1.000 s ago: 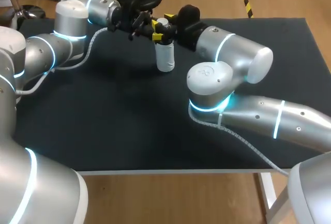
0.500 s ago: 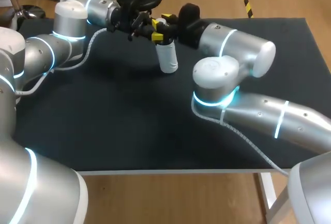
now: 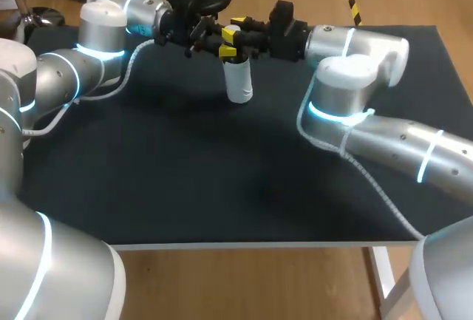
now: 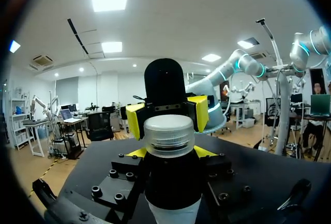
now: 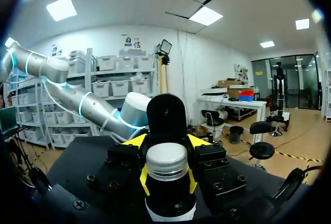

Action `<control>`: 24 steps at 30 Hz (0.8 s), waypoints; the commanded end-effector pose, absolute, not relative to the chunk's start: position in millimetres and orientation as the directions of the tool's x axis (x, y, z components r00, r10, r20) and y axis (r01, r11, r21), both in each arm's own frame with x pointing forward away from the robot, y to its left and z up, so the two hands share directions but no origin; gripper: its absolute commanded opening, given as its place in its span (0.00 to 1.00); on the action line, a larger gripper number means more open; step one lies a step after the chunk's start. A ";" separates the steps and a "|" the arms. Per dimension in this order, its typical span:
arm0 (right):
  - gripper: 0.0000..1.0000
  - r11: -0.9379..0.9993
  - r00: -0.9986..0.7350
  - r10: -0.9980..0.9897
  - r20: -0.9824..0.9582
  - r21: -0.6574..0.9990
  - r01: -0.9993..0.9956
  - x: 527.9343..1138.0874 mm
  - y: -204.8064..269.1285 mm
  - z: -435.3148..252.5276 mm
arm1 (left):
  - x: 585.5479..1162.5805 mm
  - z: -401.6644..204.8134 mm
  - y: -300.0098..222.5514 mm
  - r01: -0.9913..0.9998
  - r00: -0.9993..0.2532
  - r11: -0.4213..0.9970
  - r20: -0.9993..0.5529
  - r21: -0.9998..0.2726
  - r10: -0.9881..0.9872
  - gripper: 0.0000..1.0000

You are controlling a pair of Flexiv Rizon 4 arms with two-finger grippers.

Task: Unscrew the bottle cap

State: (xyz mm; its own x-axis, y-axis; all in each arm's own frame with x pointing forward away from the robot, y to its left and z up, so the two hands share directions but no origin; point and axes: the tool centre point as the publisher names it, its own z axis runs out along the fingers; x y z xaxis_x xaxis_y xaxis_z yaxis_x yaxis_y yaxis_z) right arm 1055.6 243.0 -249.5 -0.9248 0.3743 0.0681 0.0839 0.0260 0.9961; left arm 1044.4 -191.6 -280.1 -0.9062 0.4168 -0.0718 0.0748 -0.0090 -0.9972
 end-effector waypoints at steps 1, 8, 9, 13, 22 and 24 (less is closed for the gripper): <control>0.00 0.090 -0.995 0.040 0.096 0.991 0.099 1063.1 235.2 -251.3 | 1048.7 -279.7 -190.8 0.071 -0.843 -0.018 -0.070 -0.997 0.534 0.00; 0.00 0.137 -0.941 -0.294 0.167 0.982 0.132 1052.6 244.6 -252.8 | 1048.7 -279.7 -190.8 0.071 -0.843 -0.018 -0.070 -0.997 0.534 0.00; 0.00 0.139 -0.924 -0.340 0.177 0.981 0.136 1050.8 245.5 -253.0 | 1048.7 -279.7 -190.8 0.071 -0.843 -0.018 -0.070 -0.997 0.534 0.00; 0.00 0.135 -0.849 -0.487 0.205 0.978 0.158 1044.5 248.1 -254.7 | 1048.7 -279.7 -190.8 0.071 -0.843 -0.018 -0.070 -0.997 0.534 0.00; 0.00 0.145 -0.706 -0.678 0.207 0.978 0.148 1035.3 246.1 -256.9 | 1048.7 -279.7 -190.8 0.071 -0.843 -0.018 -0.070 -0.997 0.534 0.00; 0.00 0.148 -0.672 -0.712 0.203 0.979 0.139 1032.8 247.9 -257.5 | 1048.7 -279.7 -190.8 0.071 -0.843 -0.018 -0.070 -0.997 0.534 0.00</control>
State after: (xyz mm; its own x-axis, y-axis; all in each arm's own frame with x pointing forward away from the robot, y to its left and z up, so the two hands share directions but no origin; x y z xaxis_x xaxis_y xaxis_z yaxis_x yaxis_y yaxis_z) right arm 1033.3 244.5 -250.6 -0.9757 -0.1398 0.1688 0.1497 0.1371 0.9792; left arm 1034.6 -190.6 -281.8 -0.8944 0.4417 -0.0709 0.0730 -0.0122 -0.9973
